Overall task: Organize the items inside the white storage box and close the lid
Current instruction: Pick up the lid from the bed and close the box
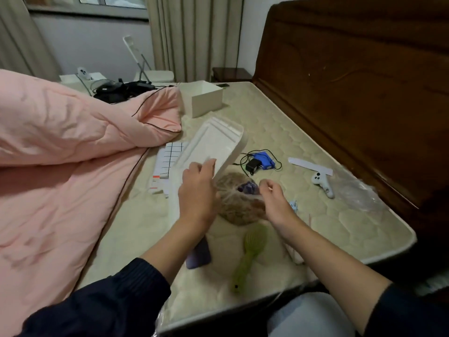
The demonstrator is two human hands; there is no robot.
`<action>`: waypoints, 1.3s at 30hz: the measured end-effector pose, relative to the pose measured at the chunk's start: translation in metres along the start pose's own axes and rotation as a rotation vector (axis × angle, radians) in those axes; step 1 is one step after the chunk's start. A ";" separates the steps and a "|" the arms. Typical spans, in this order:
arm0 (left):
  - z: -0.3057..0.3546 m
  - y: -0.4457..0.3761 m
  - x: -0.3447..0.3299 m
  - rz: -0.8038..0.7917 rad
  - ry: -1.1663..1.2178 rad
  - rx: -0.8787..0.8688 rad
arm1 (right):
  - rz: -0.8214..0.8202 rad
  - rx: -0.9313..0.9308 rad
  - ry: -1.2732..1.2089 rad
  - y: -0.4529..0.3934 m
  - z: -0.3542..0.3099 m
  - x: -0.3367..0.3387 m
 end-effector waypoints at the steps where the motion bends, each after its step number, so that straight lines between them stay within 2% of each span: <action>1: 0.018 -0.009 0.009 0.055 0.125 0.006 | 0.027 0.011 -0.050 -0.004 -0.009 0.009; 3: 0.056 -0.022 0.026 0.140 0.370 0.001 | 0.076 0.007 -0.150 -0.010 -0.025 0.031; 5: 0.096 -0.028 0.040 0.161 0.617 0.012 | 0.110 -0.051 -0.255 -0.014 -0.035 0.059; 7: 0.131 -0.032 0.048 0.128 0.930 0.151 | 0.175 -0.054 -0.282 -0.016 -0.041 0.093; 11: 0.183 -0.032 0.028 -0.103 1.434 0.743 | 0.401 -0.089 -0.371 -0.012 -0.042 0.180; 13: 0.211 -0.024 0.012 -0.251 1.526 0.895 | 0.507 -0.130 -0.516 -0.006 -0.036 0.236; 15: 0.240 -0.010 0.001 -0.411 1.526 0.924 | 0.622 -0.130 -0.642 0.009 -0.031 0.297; 19: 0.296 0.030 -0.021 -0.802 1.496 0.846 | 1.017 -0.093 -0.690 0.067 -0.009 0.420; 23: 0.350 0.070 -0.045 -1.152 1.494 0.769 | 1.369 -0.080 -0.462 0.153 0.030 0.516; 25: 0.381 0.095 -0.054 -1.272 1.449 0.748 | 1.439 -0.162 -0.287 0.194 0.052 0.553; 29: 0.442 0.157 -0.066 -1.488 1.344 0.677 | 1.476 -0.418 0.050 0.267 0.091 0.604; 32: 0.485 0.205 -0.073 -1.654 1.233 0.592 | 1.525 -0.476 0.193 0.313 0.115 0.630; 34: 0.510 0.233 -0.077 -1.695 1.163 0.505 | 1.573 -0.515 0.206 0.342 0.135 0.643; 38: 0.547 0.277 -0.100 -1.415 1.022 0.204 | 1.631 -0.695 0.167 0.391 0.183 0.662; 39: 0.552 0.286 -0.105 -1.392 0.976 0.148 | 1.622 -0.738 0.134 0.398 0.195 0.663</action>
Point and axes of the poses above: each hand's wrist, its own y-axis away from the middle knuckle, its own x-axis out of the back of the hand, z = x × y, the point moved 4 cm from there along -y, towards the middle knuckle, and after that the axes turned 15 degrees about z, right-handed, at the moved point
